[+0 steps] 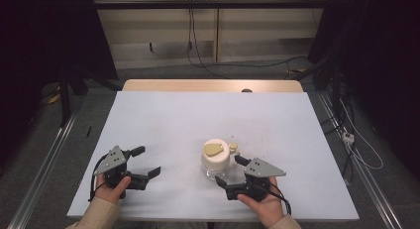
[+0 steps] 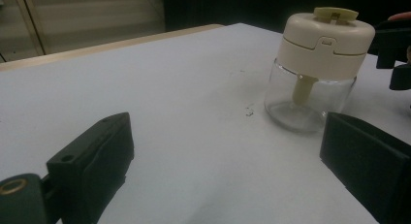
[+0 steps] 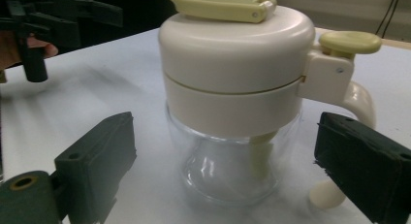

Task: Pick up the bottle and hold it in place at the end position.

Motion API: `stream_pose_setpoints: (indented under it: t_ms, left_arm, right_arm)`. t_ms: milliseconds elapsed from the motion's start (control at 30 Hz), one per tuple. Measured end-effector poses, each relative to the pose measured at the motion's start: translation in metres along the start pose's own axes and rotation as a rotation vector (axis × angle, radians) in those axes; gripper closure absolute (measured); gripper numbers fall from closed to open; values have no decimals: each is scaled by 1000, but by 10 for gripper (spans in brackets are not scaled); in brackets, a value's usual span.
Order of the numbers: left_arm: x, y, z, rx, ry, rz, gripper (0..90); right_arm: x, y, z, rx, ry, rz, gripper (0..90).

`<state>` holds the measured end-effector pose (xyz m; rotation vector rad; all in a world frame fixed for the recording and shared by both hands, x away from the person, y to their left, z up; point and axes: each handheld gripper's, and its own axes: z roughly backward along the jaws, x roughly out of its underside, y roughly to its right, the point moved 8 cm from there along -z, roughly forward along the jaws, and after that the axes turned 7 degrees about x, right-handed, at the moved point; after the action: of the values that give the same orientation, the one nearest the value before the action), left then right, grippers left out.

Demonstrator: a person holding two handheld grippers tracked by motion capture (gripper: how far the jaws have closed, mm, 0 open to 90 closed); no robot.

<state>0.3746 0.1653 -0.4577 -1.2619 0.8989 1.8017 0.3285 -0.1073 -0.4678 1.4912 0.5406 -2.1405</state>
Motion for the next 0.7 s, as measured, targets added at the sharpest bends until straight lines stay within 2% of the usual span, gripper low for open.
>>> stream_pose_setpoints:
  t_ms: [367,533,700]
  left_arm:
    - [0,0,0,6,-4,-5,48]
    - [0,1,0,10,-1,6,48]
    - [1,0,0,8,-12,-1,49]
  right_arm:
    - [0,0,-22,19,-36,-15,75]
    - [-1,0,-33,44,-29,-28,73]
    - [-1,-1,-41,76,-17,-35,50]
